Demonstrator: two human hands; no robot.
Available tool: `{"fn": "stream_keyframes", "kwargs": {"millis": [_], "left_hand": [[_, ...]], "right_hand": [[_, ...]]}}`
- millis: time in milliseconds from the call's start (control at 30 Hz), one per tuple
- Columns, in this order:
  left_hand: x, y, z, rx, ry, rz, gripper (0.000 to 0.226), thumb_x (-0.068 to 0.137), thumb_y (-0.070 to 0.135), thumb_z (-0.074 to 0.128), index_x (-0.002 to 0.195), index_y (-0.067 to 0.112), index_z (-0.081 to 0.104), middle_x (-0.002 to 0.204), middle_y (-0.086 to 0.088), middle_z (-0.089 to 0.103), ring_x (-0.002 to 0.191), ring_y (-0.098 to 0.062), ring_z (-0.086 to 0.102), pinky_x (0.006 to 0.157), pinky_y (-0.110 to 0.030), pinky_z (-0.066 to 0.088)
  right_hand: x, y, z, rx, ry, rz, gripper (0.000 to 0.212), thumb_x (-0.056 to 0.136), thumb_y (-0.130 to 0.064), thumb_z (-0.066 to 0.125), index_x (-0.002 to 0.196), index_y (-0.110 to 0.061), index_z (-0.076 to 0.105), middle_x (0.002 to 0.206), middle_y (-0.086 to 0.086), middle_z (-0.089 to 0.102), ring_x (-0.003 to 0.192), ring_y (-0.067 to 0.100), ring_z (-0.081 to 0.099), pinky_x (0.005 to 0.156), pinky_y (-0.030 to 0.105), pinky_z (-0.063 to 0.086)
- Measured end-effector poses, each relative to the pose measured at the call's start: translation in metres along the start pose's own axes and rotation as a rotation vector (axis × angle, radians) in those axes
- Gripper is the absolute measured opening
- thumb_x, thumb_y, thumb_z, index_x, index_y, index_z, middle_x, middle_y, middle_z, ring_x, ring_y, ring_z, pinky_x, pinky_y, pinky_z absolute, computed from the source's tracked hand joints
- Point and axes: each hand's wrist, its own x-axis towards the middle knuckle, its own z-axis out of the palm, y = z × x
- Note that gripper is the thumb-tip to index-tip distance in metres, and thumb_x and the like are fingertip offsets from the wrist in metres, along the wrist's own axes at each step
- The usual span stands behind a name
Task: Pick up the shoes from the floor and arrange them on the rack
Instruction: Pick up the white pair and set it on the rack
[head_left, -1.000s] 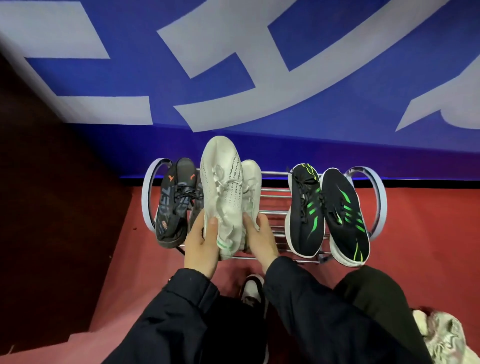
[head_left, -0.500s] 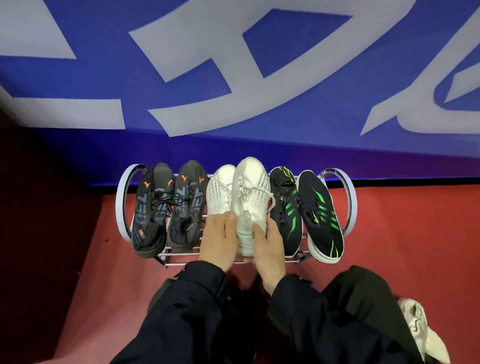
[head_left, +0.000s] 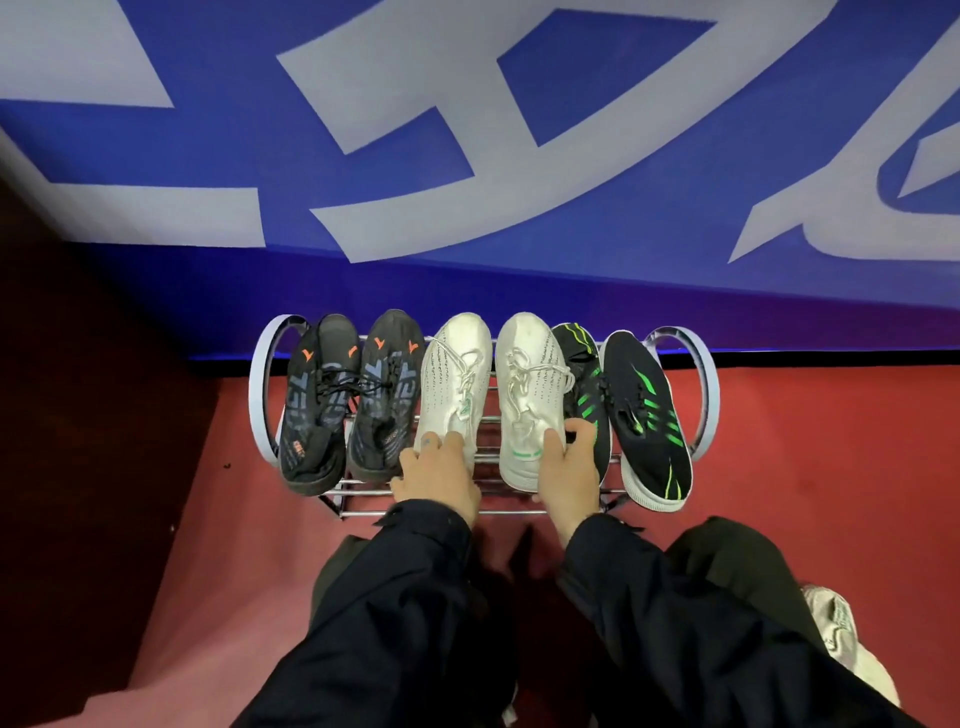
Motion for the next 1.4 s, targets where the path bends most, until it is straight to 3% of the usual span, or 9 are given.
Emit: {"fn": "stream_keyframes", "kwargs": {"millis": [133,333,567,733,833,933,1033,1133,1400], "left_hand": [[-0.005,0.000,-0.003,0.060,0.152,0.016,0.034,0.089,0.029,0.057,0.122,0.022,0.051,0.125,-0.002,0.051,0.111,-0.031,0.050,0.089,-0.043,0.043],[-0.006,0.000,0.007,0.156,0.275,0.160,0.053,0.082,0.030,0.057,0.133,0.028,0.045,0.124,-0.002,0.051,0.112,-0.029,0.047,0.089,-0.044,0.037],[-0.014,0.020,0.011,0.111,0.386,0.169,0.057,0.076,0.036,0.053,0.133,0.036,0.048,0.145,-0.001,0.046,0.142,-0.029,0.028,0.101,-0.056,0.022],[-0.004,0.026,0.026,0.223,0.089,0.305,0.076,0.088,0.041,0.045,0.154,0.042,0.007,0.167,-0.004,-0.001,0.153,-0.031,-0.003,0.118,-0.059,-0.001],[0.003,0.028,0.030,0.248,-0.025,0.346,0.064,0.089,0.036,0.049,0.149,0.042,0.024,0.167,0.000,-0.003,0.153,-0.026,0.000,0.120,-0.055,0.010],[0.007,0.029,0.035,0.250,0.007,0.360,0.045,0.097,0.034,0.044,0.142,0.035,0.039,0.167,-0.002,0.003,0.153,-0.029,0.003,0.119,-0.054,0.013],[0.005,0.033,0.036,0.270,0.011,0.394,0.047,0.095,0.028,0.050,0.141,0.029,0.041,0.165,-0.006,0.011,0.152,-0.034,0.005,0.120,-0.052,0.016],[0.002,0.035,0.035,0.268,0.026,0.390,0.051,0.090,0.029,0.054,0.139,0.027,0.043,0.162,-0.007,0.022,0.150,-0.035,0.014,0.119,-0.049,0.019],[-0.004,0.041,0.034,0.246,0.096,0.368,0.054,0.084,0.037,0.052,0.137,0.026,0.048,0.155,-0.010,0.034,0.143,-0.031,0.031,0.114,-0.050,0.027]], "right_hand": [[-0.007,-0.006,0.009,-0.013,-0.001,-0.008,0.025,0.103,-0.033,0.045,0.125,-0.022,0.046,0.088,0.006,0.066,0.098,0.039,0.063,0.088,0.046,0.050],[-0.017,-0.003,0.029,-0.114,-0.072,-0.030,0.058,0.103,-0.022,0.046,0.159,-0.021,0.030,0.152,0.014,0.053,0.135,0.037,0.052,0.108,0.040,0.042],[-0.004,-0.006,0.012,-0.037,-0.171,-0.024,0.051,0.097,-0.013,0.041,0.145,-0.026,0.053,0.134,0.005,0.067,0.124,0.031,0.060,0.103,0.035,0.046],[0.003,-0.011,-0.003,-0.390,-0.336,-0.063,0.042,0.097,-0.027,0.041,0.137,-0.028,0.054,0.130,0.010,0.067,0.122,0.039,0.059,0.100,0.041,0.048],[-0.003,-0.014,-0.025,-0.474,-0.290,-0.138,0.037,0.091,-0.039,0.046,0.127,-0.036,0.057,0.120,-0.002,0.071,0.113,0.031,0.065,0.090,0.037,0.049],[-0.007,0.012,-0.047,-0.201,0.018,-0.063,0.020,0.090,-0.029,0.057,0.109,-0.023,0.056,0.091,-0.004,0.066,0.092,0.025,0.064,0.082,0.034,0.048],[-0.011,0.044,-0.052,0.182,0.157,0.343,0.029,0.089,-0.024,0.068,0.106,-0.012,0.047,0.091,0.005,0.059,0.089,0.027,0.060,0.078,0.032,0.044],[-0.007,0.051,-0.048,0.548,-0.047,0.601,0.041,0.096,-0.036,0.067,0.123,-0.018,0.043,0.114,0.013,0.064,0.091,0.027,0.065,0.075,0.036,0.054],[-0.007,0.018,-0.057,0.771,-0.152,0.485,0.027,0.108,-0.015,0.044,0.133,-0.007,0.050,0.130,0.023,0.066,0.084,0.022,0.071,0.081,0.035,0.059]]}}
